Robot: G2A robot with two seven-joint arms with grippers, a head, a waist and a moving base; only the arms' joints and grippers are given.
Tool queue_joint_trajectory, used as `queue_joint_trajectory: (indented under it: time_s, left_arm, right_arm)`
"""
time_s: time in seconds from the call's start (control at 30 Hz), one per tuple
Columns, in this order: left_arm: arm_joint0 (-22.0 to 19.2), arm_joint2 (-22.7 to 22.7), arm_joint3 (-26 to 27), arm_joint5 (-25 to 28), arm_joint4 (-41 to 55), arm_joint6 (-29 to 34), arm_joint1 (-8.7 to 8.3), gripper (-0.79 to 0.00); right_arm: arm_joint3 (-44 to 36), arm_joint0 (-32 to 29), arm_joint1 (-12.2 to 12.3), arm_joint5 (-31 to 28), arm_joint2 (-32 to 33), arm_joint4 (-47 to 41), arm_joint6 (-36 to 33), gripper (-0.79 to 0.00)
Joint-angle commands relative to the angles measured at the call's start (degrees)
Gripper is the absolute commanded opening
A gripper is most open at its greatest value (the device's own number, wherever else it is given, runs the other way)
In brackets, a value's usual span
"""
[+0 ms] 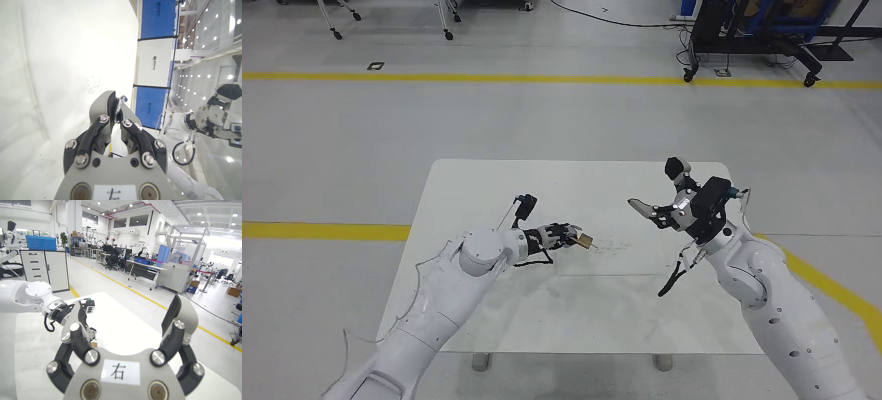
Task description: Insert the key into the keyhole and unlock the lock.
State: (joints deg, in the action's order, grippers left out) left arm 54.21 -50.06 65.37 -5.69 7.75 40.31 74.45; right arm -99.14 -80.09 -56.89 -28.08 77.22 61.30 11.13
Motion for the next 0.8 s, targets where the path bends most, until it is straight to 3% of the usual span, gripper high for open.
queue_joint_trajectory:
  time_s: [0.0, 0.13, 0.2, 0.27, 0.3, 0.33, 0.53, 0.67, 0.77]
  left_arm:
    - [-1.23, 1.57, -1.11, -0.94, -0.86, -0.29, 0.58, -0.773]
    - [-4.22, 5.47, -4.56, 0.0, -2.83, -0.21, 2.21, -0.782]
    - [-5.59, 7.13, -6.46, 0.85, -2.86, -0.88, 3.21, -0.727]
    - [-6.74, 8.46, -8.32, 1.18, -2.52, -1.4, 4.16, -0.465]
    - [-7.26, 9.0, -9.12, 1.25, -2.49, -1.48, 4.56, -0.117]
    - [-7.78, 9.44, -9.82, 1.3, -2.71, -1.68, 4.88, 0.0]
    - [-8.97, 6.7, -11.97, 1.23, -1.48, -3.04, 4.79, 0.0]
    - [-6.78, 0.29, -9.06, 2.2, -0.16, -3.31, 2.57, 0.0]
    - [-2.94, -5.5, -3.17, 4.97, -1.8, -3.88, 0.24, 0.0]
  right_arm:
    - [0.0, -0.03, 0.0, -0.02, 0.07, -0.03, 0.06, 0.0]
    - [0.0, -0.03, 0.0, -0.02, 0.07, -0.03, 0.06, 0.0]
    - [0.0, -0.03, 0.0, -0.02, 0.07, -0.03, 0.06, 0.0]
    - [0.0, -0.03, 0.0, -0.02, 0.07, -0.03, 0.06, 0.0]
    - [0.0, -0.03, 0.0, -0.02, 0.07, -0.03, 0.06, 0.0]
    - [0.0, -0.03, 0.0, -0.02, 0.07, -0.03, 0.06, 0.0]
    - [0.0, -0.03, 0.0, -0.02, 0.07, -0.03, 0.06, 0.0]
    - [0.0, -0.03, 0.0, -0.02, 0.07, -0.03, 0.06, 0.0]
    - [0.0, -0.03, 0.0, -0.02, 0.07, -0.03, 0.06, 0.0]
